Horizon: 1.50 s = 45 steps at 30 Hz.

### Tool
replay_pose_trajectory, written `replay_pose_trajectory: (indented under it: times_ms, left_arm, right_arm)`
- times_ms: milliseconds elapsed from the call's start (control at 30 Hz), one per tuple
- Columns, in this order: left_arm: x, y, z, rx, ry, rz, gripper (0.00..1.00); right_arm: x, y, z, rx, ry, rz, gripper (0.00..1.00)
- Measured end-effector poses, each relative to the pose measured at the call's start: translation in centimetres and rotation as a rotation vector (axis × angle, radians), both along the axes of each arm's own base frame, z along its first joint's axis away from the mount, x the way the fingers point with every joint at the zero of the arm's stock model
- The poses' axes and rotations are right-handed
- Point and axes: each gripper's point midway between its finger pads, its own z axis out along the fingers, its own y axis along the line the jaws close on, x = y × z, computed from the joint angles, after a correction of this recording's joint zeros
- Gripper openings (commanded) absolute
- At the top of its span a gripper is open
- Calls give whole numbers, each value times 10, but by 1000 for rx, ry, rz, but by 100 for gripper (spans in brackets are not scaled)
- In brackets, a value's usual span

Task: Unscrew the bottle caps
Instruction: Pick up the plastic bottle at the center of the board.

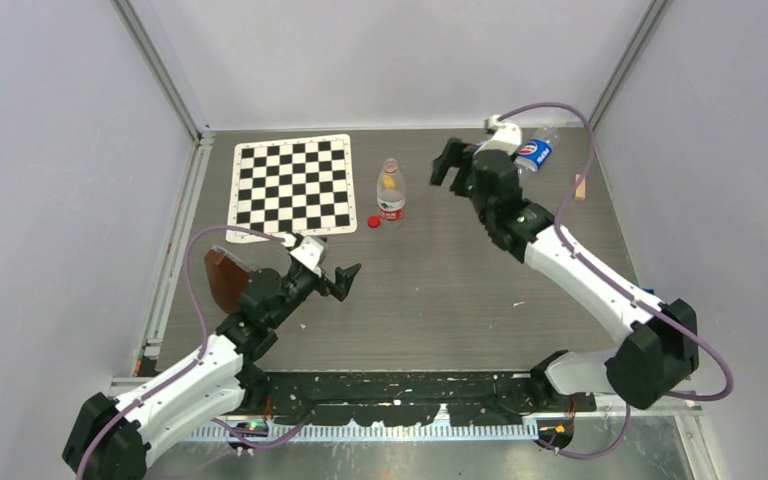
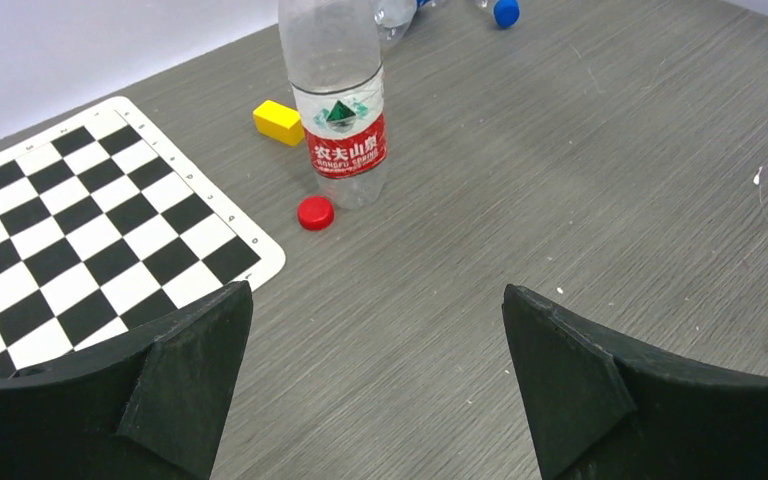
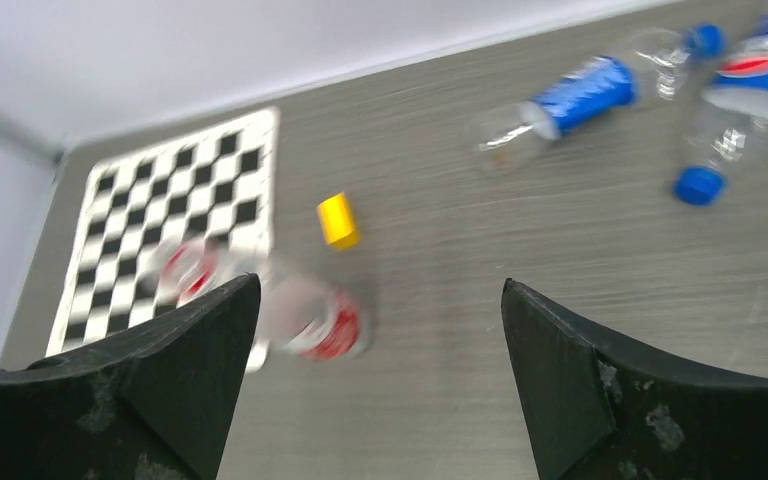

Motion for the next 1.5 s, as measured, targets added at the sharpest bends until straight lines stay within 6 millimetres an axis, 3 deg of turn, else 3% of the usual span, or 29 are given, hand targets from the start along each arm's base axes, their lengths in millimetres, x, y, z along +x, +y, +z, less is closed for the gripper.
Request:
replay_pose_trajectory:
  times_ms: [133, 233, 433, 567, 700, 867, 1067, 1367, 1500]
  left_arm:
    - [1, -1, -8, 7, 26, 1, 98]
    - [2, -2, -10, 0, 43, 2, 98]
    - [3, -4, -9, -7, 41, 1, 98]
    - [3, -4, -7, -13, 31, 1, 98]
    - [3, -4, -7, -10, 29, 1, 98]
    - [3, -4, -8, -10, 29, 1, 98]
    - [3, -3, -9, -8, 32, 1, 98]
    - [3, -4, -9, -9, 31, 1, 98]
    - [3, -4, -9, -8, 31, 1, 98]
  right_arm:
    - [57, -73, -31, 134, 99, -223, 97]
    - [95, -106, -64, 205, 186, -328, 95]
    - [158, -133, -134, 420, 350, -415, 86]
    - [192, -142, -171, 534, 414, -455, 85]
    - [222, -146, -196, 610, 455, -477, 84]
    - [241, -133, -209, 672, 489, -446, 82]
    - [246, -129, -214, 702, 501, -440, 80]
    - [253, -125, -227, 700, 526, -427, 63]
    - [250, -125, -234, 685, 540, -425, 47]
